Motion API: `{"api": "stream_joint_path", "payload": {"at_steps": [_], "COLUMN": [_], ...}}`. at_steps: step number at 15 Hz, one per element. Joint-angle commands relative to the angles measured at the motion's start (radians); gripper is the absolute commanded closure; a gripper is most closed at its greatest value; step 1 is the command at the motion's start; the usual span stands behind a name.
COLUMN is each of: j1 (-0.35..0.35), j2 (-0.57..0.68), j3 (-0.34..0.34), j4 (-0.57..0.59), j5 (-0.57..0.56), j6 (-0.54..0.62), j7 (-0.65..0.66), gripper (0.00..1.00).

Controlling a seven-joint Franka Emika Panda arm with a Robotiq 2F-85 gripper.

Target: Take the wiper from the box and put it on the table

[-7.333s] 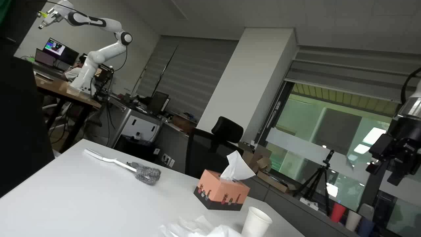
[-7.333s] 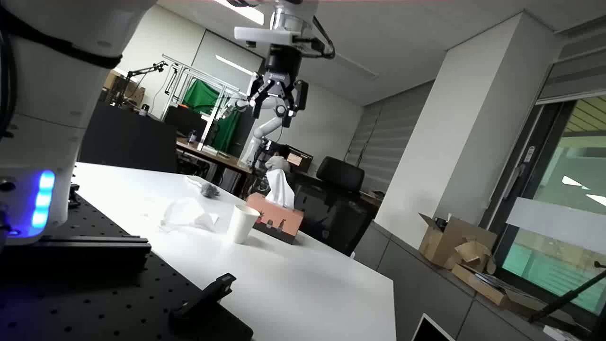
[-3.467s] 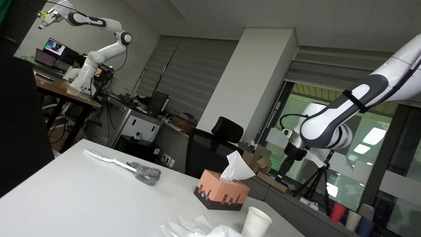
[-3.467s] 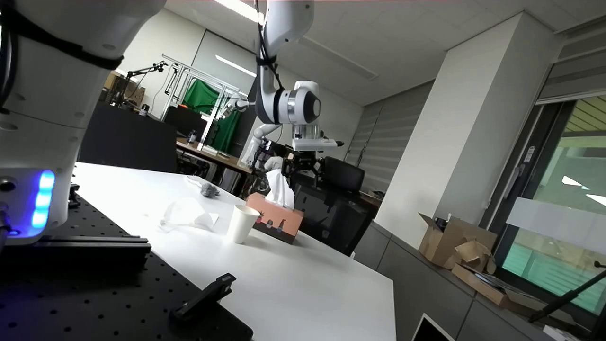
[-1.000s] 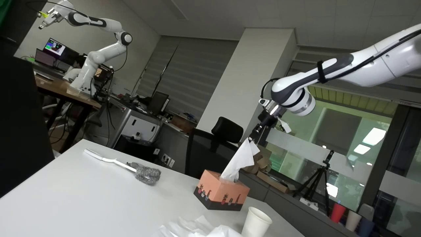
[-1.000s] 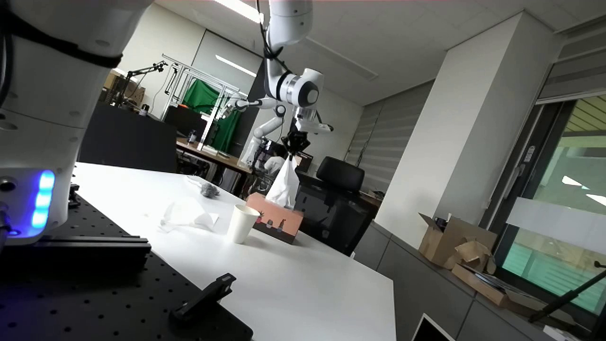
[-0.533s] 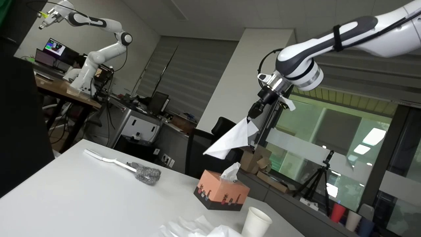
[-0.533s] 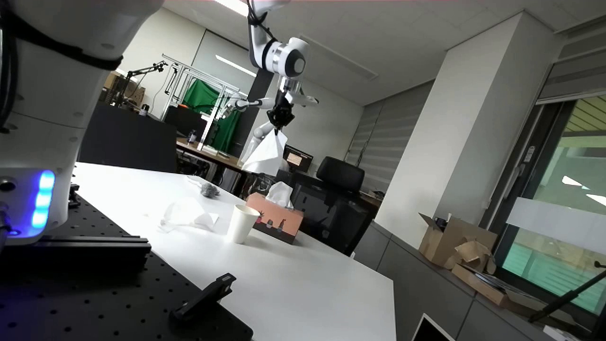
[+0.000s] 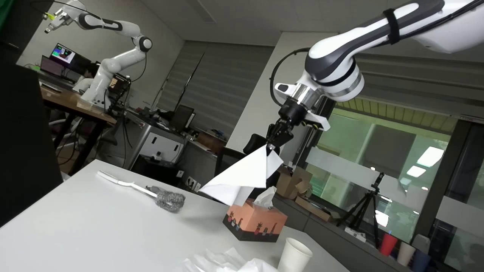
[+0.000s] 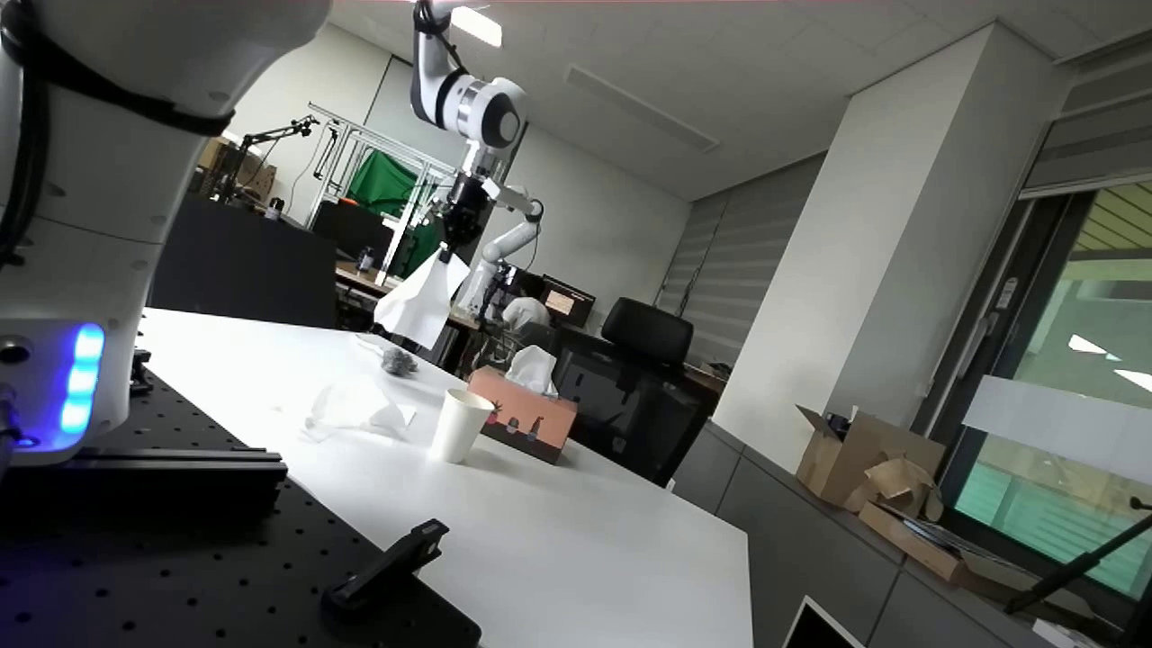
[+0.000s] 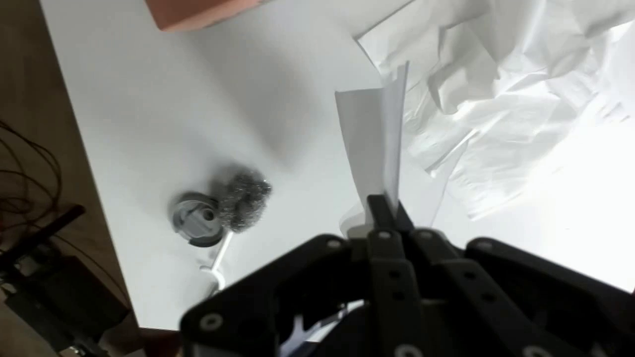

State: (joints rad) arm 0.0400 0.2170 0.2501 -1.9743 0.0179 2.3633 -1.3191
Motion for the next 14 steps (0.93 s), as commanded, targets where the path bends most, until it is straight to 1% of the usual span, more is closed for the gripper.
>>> {"api": "stream_joint_path", "payload": {"at_steps": [1,4,6,8,11,14], "j1": [0.022,0.014,-0.001,-0.02,-0.063,-0.086], "j2": [0.027,0.071,0.102,0.126,0.121,0.076], "j3": [-0.005,0.006,0.022,0.033,0.046,0.011], "j4": [-0.086,-0.184,-0.252,-0.301,-0.356,-0.401], "j5": [0.041,0.118,0.165,0.165,0.138,0.089], "j6": [0.087,0.271,0.427,0.511,0.547,0.541], "j7": [-0.039,-0.009,-0.008,0.0,0.012,0.032], "gripper": [1.0,1.0,1.0,1.0,1.0,1.0]}}
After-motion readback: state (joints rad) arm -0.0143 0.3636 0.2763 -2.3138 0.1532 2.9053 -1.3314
